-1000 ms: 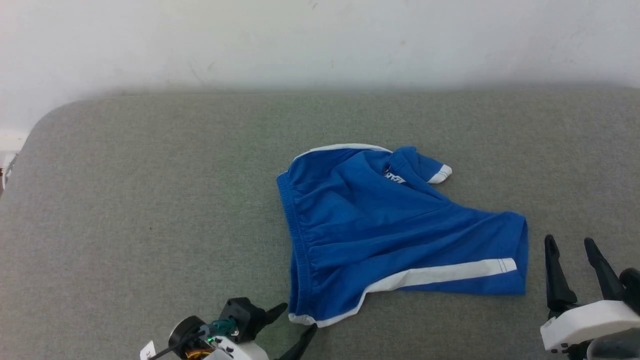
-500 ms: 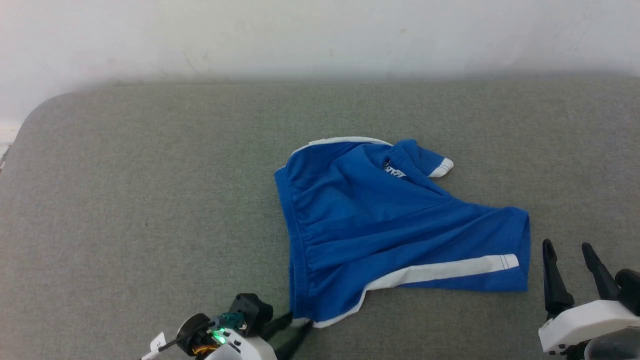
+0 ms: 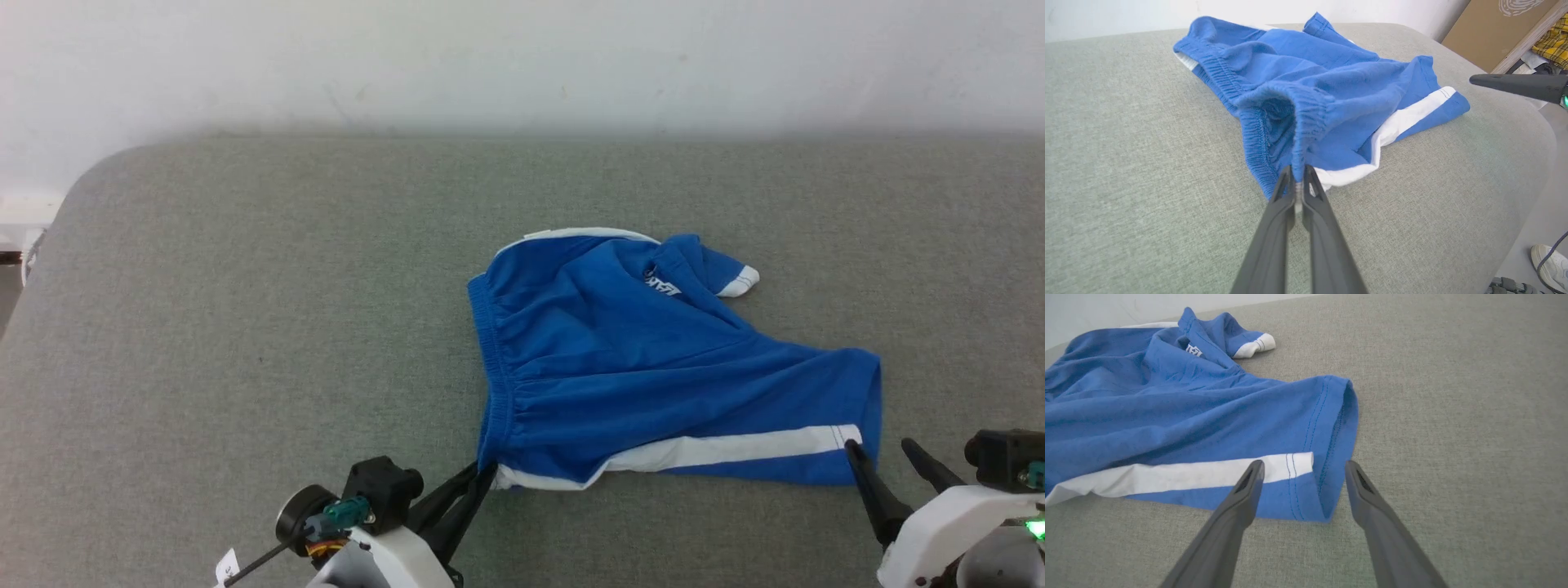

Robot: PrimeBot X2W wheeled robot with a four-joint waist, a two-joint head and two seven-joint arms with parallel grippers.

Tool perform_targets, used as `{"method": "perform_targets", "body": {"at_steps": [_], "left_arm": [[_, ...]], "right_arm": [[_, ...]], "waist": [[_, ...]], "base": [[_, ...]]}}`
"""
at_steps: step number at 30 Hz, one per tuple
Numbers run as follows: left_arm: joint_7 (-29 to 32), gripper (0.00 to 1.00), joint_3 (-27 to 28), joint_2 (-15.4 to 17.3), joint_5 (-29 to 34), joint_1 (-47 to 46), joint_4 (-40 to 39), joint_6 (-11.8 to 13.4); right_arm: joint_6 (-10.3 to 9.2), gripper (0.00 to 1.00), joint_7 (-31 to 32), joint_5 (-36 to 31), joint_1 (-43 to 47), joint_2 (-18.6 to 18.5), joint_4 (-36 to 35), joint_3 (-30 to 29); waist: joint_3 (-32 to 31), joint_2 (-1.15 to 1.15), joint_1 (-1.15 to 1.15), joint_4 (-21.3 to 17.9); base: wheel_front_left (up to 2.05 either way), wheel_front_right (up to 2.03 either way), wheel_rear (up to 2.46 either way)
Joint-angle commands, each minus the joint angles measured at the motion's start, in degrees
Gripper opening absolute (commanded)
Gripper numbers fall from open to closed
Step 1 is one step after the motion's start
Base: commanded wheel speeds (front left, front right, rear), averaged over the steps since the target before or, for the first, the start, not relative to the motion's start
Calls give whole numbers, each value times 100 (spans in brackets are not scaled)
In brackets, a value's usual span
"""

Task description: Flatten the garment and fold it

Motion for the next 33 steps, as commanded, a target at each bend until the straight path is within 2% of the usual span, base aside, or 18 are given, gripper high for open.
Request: {"method": "perform_targets", "body": {"at_steps": [1, 10, 20, 28, 29, 30, 33], "left_arm": [[-32, 0, 24, -2, 28, -16, -29, 31], [-123, 0, -11, -28, 108, -111, -65, 84], [-144, 0, -56, -54, 93, -175, 5, 84], [-114, 0, -100, -47, 69, -193, 9, 85], [-106, 0, -106, -47, 64, -200, 13, 83], [-104, 0, -110, -46, 62, -205, 19, 82], [-96, 0, -116, -41, 42, -209, 45, 84]], "right_arm": [[-5, 100, 33, 33, 32, -26, -23, 20], [-5, 100, 921, 662, -415, -272, 123, 352], [-5, 100, 1075, 603, -696, -383, 505, 366], [-5, 100, 1096, 671, -831, -473, 577, 689], [-5, 45, 1084, 681, -845, -489, 587, 722], [-5, 0, 1055, 685, -859, -507, 589, 755], [-5, 0, 965, 694, -873, -581, 615, 840]], "waist": [[9, 0, 0, 11], [122, 0, 0, 73], [162, 0, 0, 175], [245, 0, 0, 170], [252, 0, 0, 168], [254, 0, 0, 166], [234, 0, 0, 156]], "base": [[0, 0, 0], [0, 0, 0], [0, 0, 0], [0, 0, 0], [0, 0, 0], [0, 0, 0], [0, 0, 0]]}}
